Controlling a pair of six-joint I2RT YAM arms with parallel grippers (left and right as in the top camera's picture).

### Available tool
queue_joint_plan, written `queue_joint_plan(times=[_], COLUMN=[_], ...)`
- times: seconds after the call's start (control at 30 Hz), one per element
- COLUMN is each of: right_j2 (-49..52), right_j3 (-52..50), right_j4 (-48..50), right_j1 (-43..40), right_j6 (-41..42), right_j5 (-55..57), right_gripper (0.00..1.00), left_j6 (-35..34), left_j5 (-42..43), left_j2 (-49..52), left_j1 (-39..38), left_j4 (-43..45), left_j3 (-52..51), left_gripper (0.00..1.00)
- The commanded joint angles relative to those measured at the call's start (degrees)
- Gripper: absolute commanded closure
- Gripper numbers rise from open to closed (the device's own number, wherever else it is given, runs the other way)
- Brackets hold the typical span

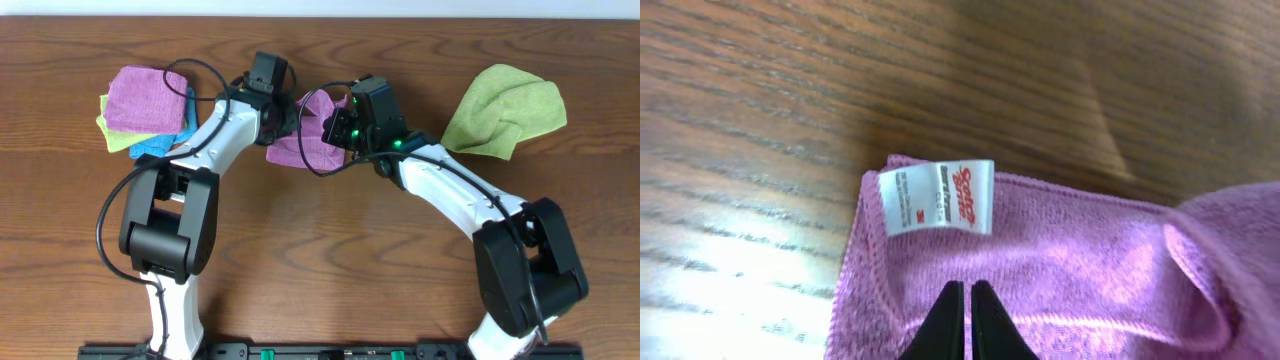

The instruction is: Fold the cloth

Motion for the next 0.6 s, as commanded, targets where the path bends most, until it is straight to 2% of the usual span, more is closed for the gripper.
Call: queue_joint_plan(times=[0.0,0.57], right_j2=[-1.0,1.6], right_j3=[1.1,1.2], right_j4=[0.2,4.1], right_j1=[0.7,4.5], right_j6=[-0.6,-0.4], right_j5=[0.7,2.6], right_gripper=[0.99,0.99], left_j6=[2.3,6.0], left_j5=[-0.6,-1.3], left_j2=[1.0,0.9], left_j1=[1.4,6.4], left_j4=[-2.3,-12.6], left_j3=[3.6,13.7], left_gripper=[0.94,0.94])
